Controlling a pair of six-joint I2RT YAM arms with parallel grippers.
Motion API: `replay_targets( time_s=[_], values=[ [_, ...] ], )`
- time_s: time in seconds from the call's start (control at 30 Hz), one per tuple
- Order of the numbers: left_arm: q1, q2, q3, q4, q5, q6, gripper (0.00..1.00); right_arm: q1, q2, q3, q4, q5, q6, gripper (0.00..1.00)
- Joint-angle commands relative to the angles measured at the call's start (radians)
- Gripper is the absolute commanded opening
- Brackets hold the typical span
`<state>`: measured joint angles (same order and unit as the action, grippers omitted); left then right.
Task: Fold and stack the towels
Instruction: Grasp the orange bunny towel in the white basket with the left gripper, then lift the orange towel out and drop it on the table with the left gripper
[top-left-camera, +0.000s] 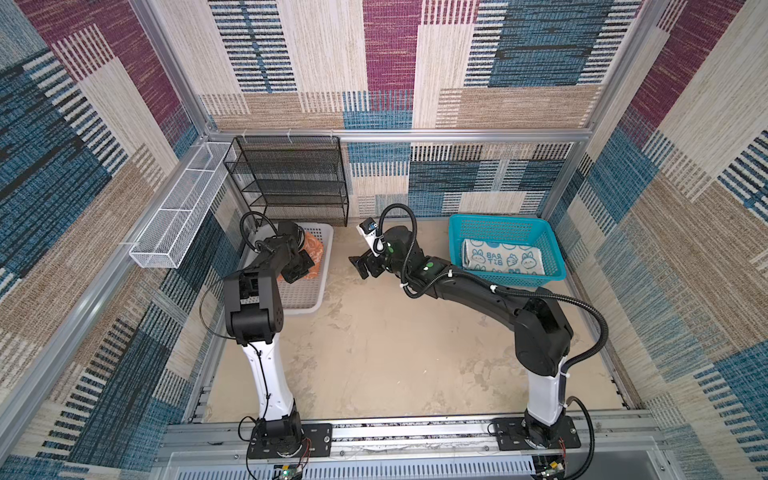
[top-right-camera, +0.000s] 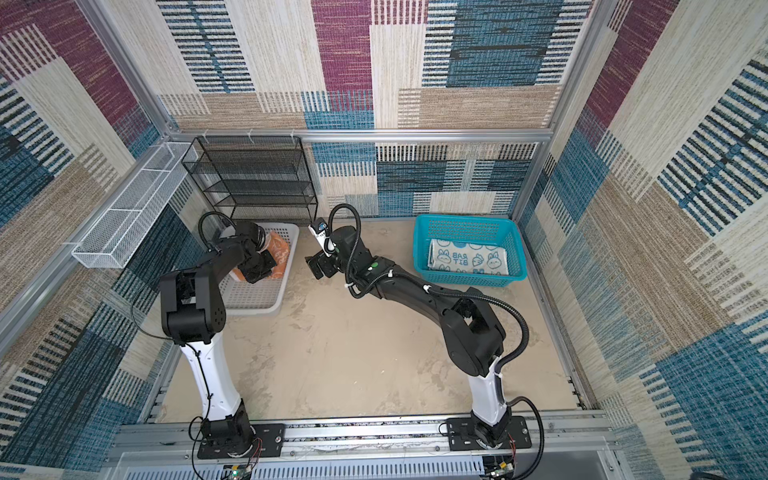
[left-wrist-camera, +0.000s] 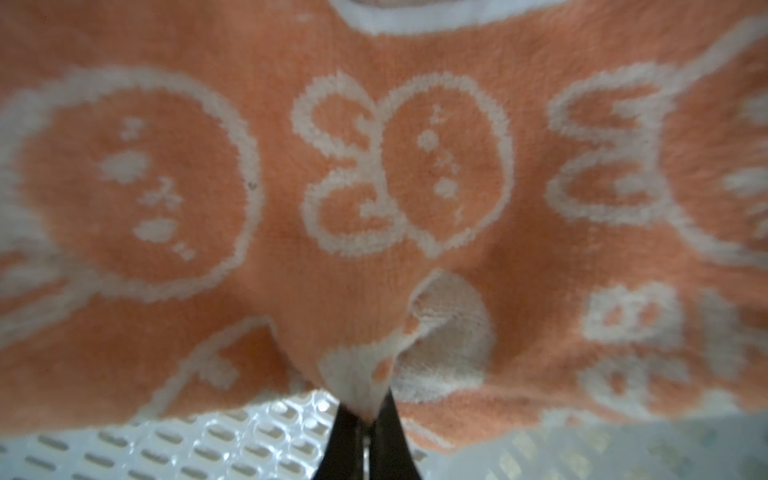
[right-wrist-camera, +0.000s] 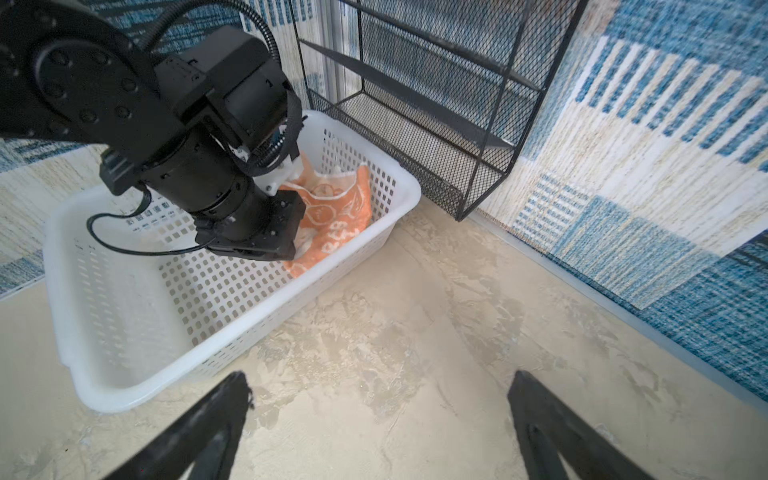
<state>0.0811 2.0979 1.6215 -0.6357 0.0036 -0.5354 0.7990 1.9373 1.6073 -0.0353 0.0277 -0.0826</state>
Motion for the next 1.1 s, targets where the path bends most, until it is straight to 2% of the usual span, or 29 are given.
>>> replay_targets(
  time_s=[0.0,0.13,0.37,0.47,0.6,0.73,0.9,0.93,1.07],
  values=[
    [-0.003,-0.088,-0.047,0.030,-0.017,0.000,0.00,0.000,-0.023,-0.003,0.016,0.005,0.018,0.99],
    [-0.003,-0.237,-0.115,0.085,-0.020,0.011,0.00,0.000,-0.051,-0.003,-0.009,0.020,0.031,0.99],
    [-0.034,-0.520,-0.197,0.173,0.073,0.025,0.00,-0.003,-0.160,-0.055,-0.056,0.081,0.080,0.99],
    [-0.118,-0.640,-0.229,0.220,0.076,0.038,0.00,-0.013,-0.244,-0.113,-0.075,0.119,0.103,0.99],
    [-0.295,-0.724,-0.223,0.254,0.077,0.044,0.00,-0.060,-0.375,-0.214,-0.114,0.178,0.157,0.99],
    [-0.469,-0.722,-0.230,0.310,0.088,0.005,0.00,-0.160,-0.545,-0.385,-0.125,0.179,0.228,0.99],
    [-0.667,-0.587,-0.222,0.386,0.090,-0.021,0.00,-0.279,-0.690,-0.552,-0.152,0.187,0.254,0.99],
    [-0.692,-0.545,-0.215,0.391,0.082,-0.021,0.03,-0.294,-0.703,-0.575,-0.163,0.185,0.258,0.99],
    [-0.713,-0.405,-0.219,0.398,0.084,-0.058,0.32,-0.316,-0.724,-0.645,-0.177,0.147,0.271,0.99]
  ],
)
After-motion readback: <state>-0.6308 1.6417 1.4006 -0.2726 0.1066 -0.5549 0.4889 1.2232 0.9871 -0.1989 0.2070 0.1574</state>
